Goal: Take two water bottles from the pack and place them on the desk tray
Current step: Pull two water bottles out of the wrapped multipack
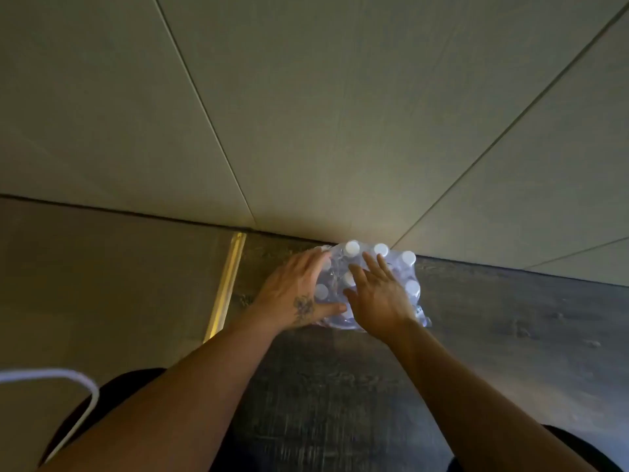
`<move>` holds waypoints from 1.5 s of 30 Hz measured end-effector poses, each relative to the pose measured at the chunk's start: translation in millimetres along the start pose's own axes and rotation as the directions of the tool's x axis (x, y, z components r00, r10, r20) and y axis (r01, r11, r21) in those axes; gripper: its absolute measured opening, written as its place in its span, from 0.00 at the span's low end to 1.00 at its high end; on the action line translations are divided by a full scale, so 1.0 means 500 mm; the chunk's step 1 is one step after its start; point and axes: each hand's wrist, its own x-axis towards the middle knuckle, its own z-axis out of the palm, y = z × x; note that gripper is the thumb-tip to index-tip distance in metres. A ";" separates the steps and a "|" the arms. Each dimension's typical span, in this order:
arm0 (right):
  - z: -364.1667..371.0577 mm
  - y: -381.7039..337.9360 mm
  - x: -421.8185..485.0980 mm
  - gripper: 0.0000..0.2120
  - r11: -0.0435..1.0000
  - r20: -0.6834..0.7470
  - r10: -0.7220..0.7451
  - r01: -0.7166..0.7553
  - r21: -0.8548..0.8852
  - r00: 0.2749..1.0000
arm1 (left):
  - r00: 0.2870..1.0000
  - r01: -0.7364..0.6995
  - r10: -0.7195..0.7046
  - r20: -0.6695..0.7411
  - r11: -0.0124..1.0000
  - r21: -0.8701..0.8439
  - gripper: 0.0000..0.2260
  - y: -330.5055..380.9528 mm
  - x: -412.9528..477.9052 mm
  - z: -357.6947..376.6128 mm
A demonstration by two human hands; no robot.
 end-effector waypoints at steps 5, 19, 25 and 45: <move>-0.020 -0.002 0.006 0.20 0.986 0.097 -0.041 0.056 -0.157 0.994 | 0.996 0.005 -0.010 0.093 0.999 0.054 0.52 0.001 0.028 0.019; 0.018 0.014 0.048 0.15 0.956 -0.029 0.121 -0.109 0.271 0.992 | 0.995 0.002 -0.014 0.095 0.993 0.122 0.52 -0.008 0.065 0.011; -0.072 0.020 0.040 0.14 0.947 -0.109 0.159 -0.120 0.297 0.981 | 0.993 0.066 -0.069 0.099 0.997 0.032 0.54 0.008 0.070 0.008; -0.429 0.048 -0.043 0.15 0.552 -0.368 0.415 0.092 0.829 0.832 | 0.995 -0.045 -0.005 -0.101 0.876 -0.480 0.30 0.128 0.055 -0.069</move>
